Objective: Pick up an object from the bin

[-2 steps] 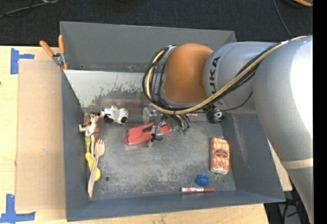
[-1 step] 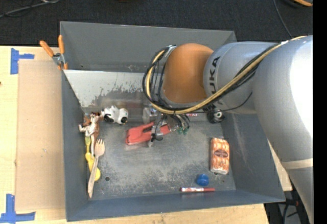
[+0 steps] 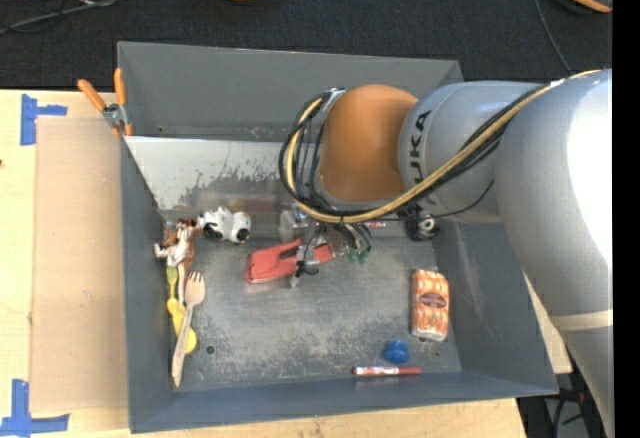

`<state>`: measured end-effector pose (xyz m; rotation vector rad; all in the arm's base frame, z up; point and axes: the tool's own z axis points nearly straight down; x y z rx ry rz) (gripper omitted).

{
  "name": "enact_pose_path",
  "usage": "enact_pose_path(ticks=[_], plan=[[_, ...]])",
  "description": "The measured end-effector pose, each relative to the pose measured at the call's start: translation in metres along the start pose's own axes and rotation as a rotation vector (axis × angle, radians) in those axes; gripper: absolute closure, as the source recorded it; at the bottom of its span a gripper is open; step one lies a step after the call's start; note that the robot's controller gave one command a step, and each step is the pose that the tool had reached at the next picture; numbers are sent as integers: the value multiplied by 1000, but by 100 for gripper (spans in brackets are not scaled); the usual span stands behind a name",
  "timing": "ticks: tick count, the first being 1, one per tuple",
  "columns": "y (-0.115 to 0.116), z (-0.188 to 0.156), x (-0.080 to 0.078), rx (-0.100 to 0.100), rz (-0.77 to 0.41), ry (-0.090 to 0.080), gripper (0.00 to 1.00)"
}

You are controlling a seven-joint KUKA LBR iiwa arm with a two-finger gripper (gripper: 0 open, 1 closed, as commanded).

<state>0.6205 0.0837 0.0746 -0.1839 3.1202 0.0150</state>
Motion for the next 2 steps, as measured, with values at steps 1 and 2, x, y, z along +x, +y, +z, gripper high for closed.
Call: enact_pose_path(ticks=[1, 2], plan=[[-7, -117, 1, 0, -21, 1, 100], [-7, -117, 1, -1, -21, 2, 100]])
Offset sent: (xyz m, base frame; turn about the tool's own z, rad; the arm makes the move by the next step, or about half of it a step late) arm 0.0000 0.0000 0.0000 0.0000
